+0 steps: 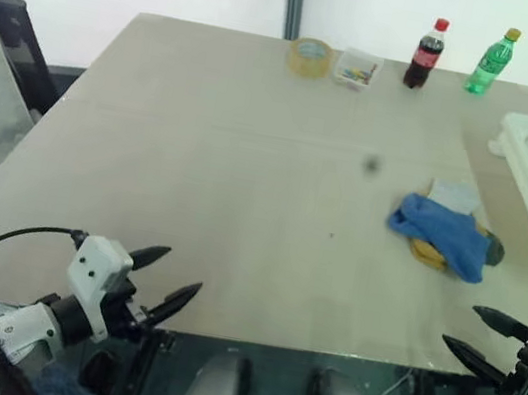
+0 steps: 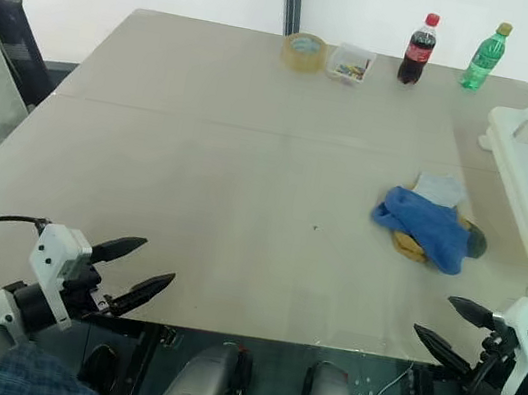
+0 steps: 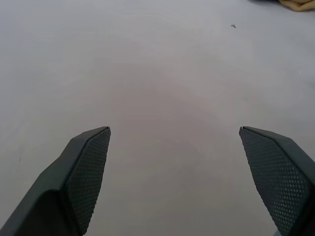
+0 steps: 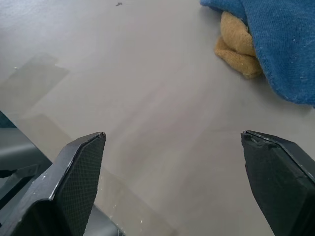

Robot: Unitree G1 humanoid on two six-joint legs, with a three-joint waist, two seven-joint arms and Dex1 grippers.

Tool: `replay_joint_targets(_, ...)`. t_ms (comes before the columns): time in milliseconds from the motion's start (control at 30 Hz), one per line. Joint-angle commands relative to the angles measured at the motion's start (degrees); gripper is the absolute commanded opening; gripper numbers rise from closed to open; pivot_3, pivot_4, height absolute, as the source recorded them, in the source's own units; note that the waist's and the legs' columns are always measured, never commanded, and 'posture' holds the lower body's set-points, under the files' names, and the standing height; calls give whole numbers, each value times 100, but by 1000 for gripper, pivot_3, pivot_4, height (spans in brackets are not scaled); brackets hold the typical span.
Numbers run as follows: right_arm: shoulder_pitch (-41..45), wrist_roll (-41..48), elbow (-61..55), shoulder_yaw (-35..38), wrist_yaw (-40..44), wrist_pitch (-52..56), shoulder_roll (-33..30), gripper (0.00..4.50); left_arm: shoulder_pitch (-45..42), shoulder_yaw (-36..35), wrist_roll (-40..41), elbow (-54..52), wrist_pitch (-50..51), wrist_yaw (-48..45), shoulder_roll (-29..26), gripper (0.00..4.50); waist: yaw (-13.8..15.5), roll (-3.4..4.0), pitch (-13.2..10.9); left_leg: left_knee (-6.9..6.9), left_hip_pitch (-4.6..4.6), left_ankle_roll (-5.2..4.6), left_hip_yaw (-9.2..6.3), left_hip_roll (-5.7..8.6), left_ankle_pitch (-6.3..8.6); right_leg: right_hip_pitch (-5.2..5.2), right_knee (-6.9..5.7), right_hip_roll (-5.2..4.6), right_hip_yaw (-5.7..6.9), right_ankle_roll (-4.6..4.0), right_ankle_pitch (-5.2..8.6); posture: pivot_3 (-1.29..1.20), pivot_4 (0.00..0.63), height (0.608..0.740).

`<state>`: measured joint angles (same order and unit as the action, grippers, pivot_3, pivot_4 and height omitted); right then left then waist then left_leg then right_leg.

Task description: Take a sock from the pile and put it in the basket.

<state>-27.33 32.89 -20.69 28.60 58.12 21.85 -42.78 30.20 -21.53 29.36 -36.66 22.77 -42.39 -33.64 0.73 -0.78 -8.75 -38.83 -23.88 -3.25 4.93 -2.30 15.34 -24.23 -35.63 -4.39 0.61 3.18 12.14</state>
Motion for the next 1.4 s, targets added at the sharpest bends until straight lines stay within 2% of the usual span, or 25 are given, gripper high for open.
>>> replay_joint_targets(33,-38,41,-103,189,9,-83,-4,4500,-35,-20,0,-1,-115,-61,-51,4481,4,0,0,0,0,0,0,0,0,0,0,4,0,0,0,0,150,740)
replay_joint_targets(367,147,81,-229,110,-164,-4,17,4500,-191,-112,224,98,-173,-380,-152,4481,5,0,0,0,0,0,0,-1,0,0,0,7,0,1,1,0,150,740)
replay_joint_targets(433,470,210,-342,87,-442,157,54,4500,-125,-161,293,166,-667,-1069,-285,4481,-8,0,0,0,1,0,1,0,0,0,-1,7,-1,0,0,0,150,740)
replay_joint_targets(500,887,257,-430,-22,-697,285,72,4500,-133,-376,791,289,-657,-1582,-400,4481,-41,1,-1,-1,4,1,8,-5,0,-1,-1,12,-4,-2,-2,0,150,740)
replay_joint_targets(667,2274,-602,-317,-1015,-1639,326,166,4500,-620,-603,1005,1021,-765,-2518,-1076,4481,-46,8,-4,-1,7,5,9,-9,-2,-9,-12,16,-3,0,0,0,150,740)
replay_joint_targets(800,3281,-1042,26,-1779,-2091,547,382,4500,-1123,-612,1191,1376,-701,-2896,-1400,4481,-2,8,-5,-1,-4,-19,13,-4,-19,-16,-15,18,-4,-16,-9,0,150,740)
replay_joint_targets(900,4148,-1462,533,-2324,-2602,1146,551,4500,-1477,-490,1135,1694,-742,-3134,-1582,4481,-20,7,-8,-1,-10,-21,22,-2,-20,-21,-14,19,-8,-16,-9,0,150,740)
replay_joint_targets(1033,4825,-1882,1044,-2723,-2850,1433,618,4500,-1647,-333,949,1868,-864,-3277,-1599,4481,-15,8,-8,-1,-16,-2,33,1,-33,-29,-20,22,-13,-16,-10,0,150,740)
replay_joint_targets(1167,5108,-2121,1279,-3033,-2798,1499,635,4500,-1687,-189,851,1850,-924,-3269,-1544,4481,-21,8,-9,0,-31,0,37,1,-35,-41,-21,26,-15,-15,-10,0,150,740)
replay_joint_targets(1200,5124,-2167,1301,-3072,-2787,1495,630,3966,-1677,-165,794,1853,-964,-3277,-1546,4500,-20,7,-9,0,-31,0,37,1,-35,-42,-21,27,-15,-15,-10,0,150,740)
replay_joint_targets(1233,5132,-2172,1317,-3064,-2792,1504,653,3689,-1663,-152,750,1864,-998,-3275,-1540,4500,-19,8,-9,0,-31,0,37,1,-35,-42,-21,28,-15,-15,-10,0,150,740)
replay_joint_targets(1267,5140,-2180,1335,-3050,-2780,1487,672,3122,-1649,-146,722,1881,-1030,-3278,-1529,4500,-19,8,-9,0,-31,0,37,1,-35,-42,-22,28,-15,-15,-10,0,150,740)
replay_joint_targets(1333,5150,-2210,1362,-3026,-2750,1424,679,2325,-1624,-146,698,1909,-1072,-3272,-1512,4500,-23,7,-9,0,-31,-1,40,1,-35,-42,-22,28,-16,-15,-11,0,150,740)
replay_joint_targets(1367,5156,-2226,1374,-3015,-2740,1406,671,1701,-1611,-146,691,1915,-1088,-3267,-1507,4500,-32,8,-8,-1,-31,-1,41,1,-35,-42,-23,28,-17,-14,-11,0,150,740)
replay_joint_targets(1400,5163,-2234,1383,-2994,-2741,1400,673,1461,-1599,-147,681,1917,-1100,-3267,-1499,4500,-37,7,-8,-1,-29,-3,41,0,-34,-42,-24,28,-17,-14,-11,0,150,740)
